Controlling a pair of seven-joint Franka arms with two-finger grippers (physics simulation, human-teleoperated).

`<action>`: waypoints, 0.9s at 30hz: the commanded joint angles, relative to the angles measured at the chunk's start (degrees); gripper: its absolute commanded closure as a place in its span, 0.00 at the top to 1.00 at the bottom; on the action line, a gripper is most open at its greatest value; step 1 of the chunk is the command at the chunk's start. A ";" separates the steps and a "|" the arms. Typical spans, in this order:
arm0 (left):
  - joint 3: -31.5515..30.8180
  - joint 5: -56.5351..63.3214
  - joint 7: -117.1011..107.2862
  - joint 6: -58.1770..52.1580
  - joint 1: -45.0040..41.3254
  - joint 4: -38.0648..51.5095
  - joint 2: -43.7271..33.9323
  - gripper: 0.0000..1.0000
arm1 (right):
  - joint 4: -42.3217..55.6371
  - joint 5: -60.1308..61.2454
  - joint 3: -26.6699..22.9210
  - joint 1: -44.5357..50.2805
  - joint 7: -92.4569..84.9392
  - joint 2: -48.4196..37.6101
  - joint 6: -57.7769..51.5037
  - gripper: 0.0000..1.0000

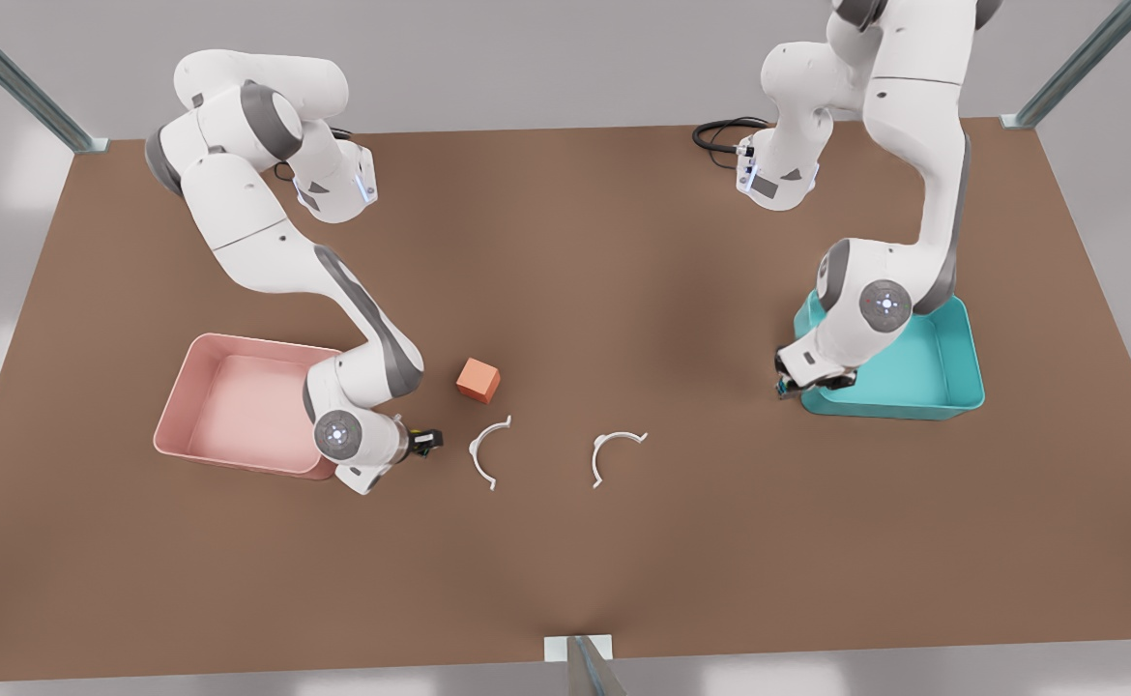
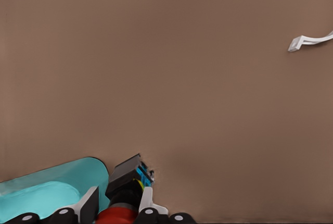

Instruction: Place the red button in the blue storage box with the left arm, and place the yellow button in the pink storage box with the right arm

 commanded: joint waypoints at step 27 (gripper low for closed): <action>13.09 -0.40 29.04 -11.73 -0.43 5.27 9.50 1.00 | 4.87 -2.15 0.01 -9.94 -14.25 -13.77 -14.85 0.51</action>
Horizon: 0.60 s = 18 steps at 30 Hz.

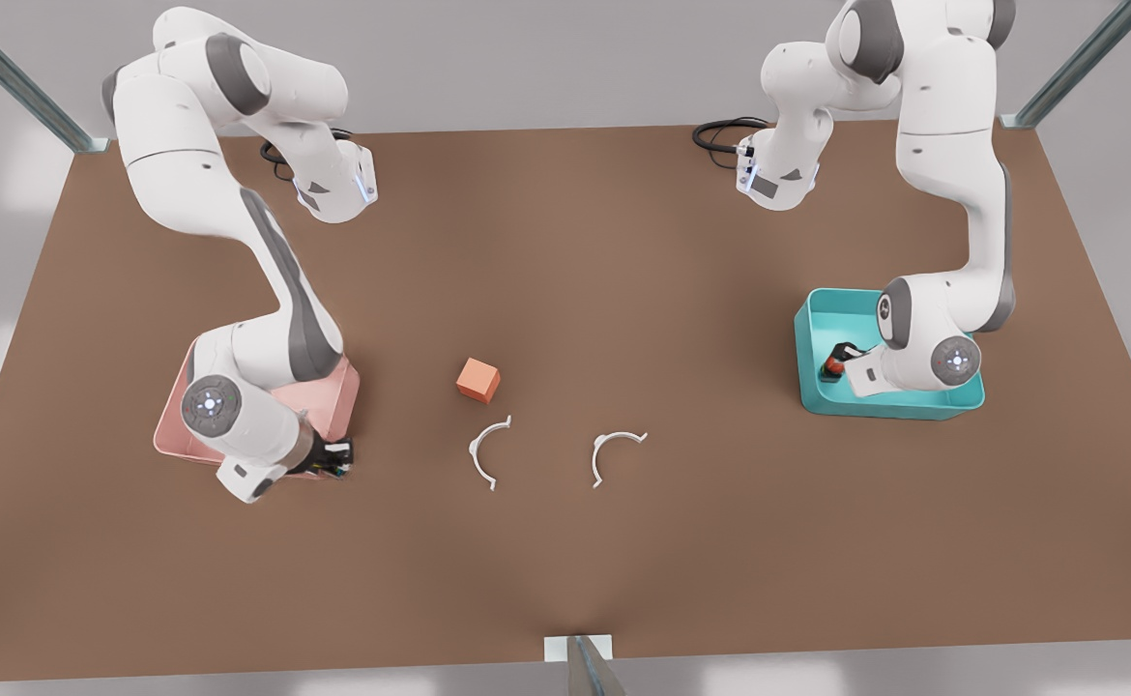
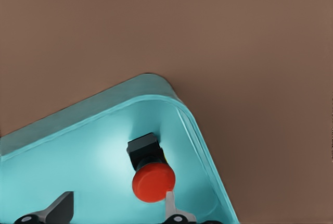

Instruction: Place the red button in the blue storage box with the left arm, and place the yellow button in the pink storage box with the right arm

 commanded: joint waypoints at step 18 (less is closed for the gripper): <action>-13.99 -4.77 -23.05 -28.07 10.87 32.52 -16.02 1.00 | -10.08 -2.47 -0.08 -12.23 -19.90 -4.01 -8.11 0.74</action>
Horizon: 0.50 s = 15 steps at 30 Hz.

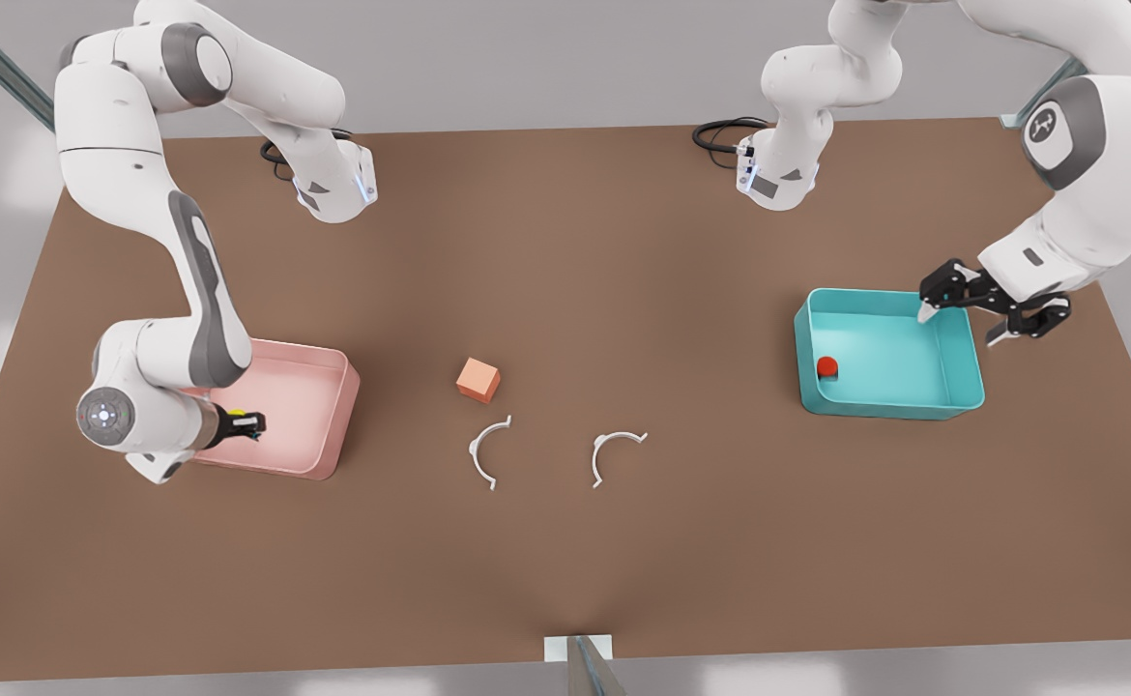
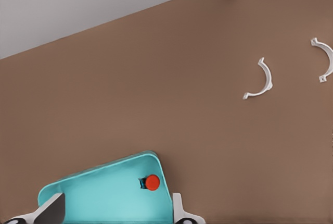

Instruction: Place the red button in the blue storage box with the left arm, and place the yellow button in the pink storage box with the right arm

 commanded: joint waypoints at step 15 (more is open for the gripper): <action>-0.06 0.23 -11.33 -2.27 0.22 1.58 1.82 1.00 | 28.36 0.31 1.63 10.42 8.01 -5.79 -19.90 1.00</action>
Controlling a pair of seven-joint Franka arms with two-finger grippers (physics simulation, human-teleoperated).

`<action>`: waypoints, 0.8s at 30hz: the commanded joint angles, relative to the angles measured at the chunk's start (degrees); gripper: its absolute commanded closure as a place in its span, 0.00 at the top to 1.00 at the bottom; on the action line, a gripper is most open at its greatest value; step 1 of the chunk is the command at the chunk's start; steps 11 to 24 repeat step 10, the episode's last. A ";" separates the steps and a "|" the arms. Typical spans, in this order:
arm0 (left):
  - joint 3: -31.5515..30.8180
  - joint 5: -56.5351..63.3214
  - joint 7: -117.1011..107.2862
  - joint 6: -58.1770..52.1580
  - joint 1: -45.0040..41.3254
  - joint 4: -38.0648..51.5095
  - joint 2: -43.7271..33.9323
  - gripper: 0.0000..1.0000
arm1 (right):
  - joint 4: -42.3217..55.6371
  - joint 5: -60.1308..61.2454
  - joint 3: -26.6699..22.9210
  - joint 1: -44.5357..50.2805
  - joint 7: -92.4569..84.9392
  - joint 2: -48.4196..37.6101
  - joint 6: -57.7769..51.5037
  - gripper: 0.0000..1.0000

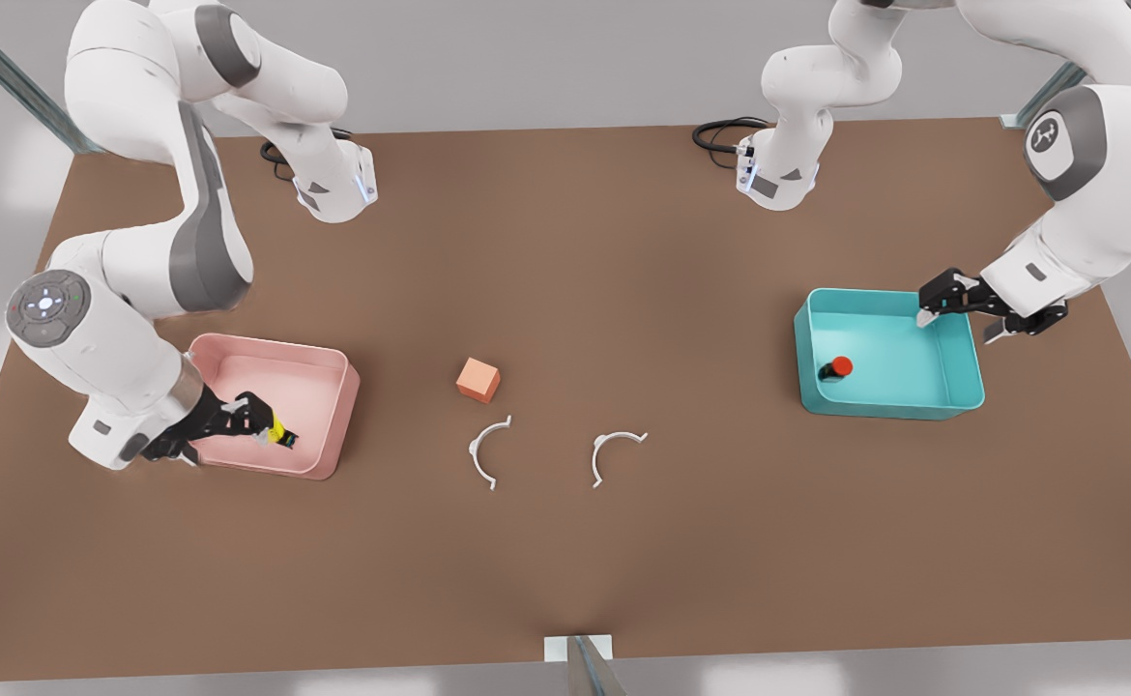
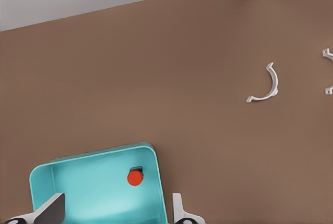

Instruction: Place the red button in the blue storage box with the left arm, and place the yellow button in the pink storage box with the right arm

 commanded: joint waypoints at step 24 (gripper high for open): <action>-0.01 0.03 -4.97 -0.23 -0.18 0.70 0.52 1.00 | -11.84 10.08 -19.25 12.26 9.55 -12.65 -8.35 1.00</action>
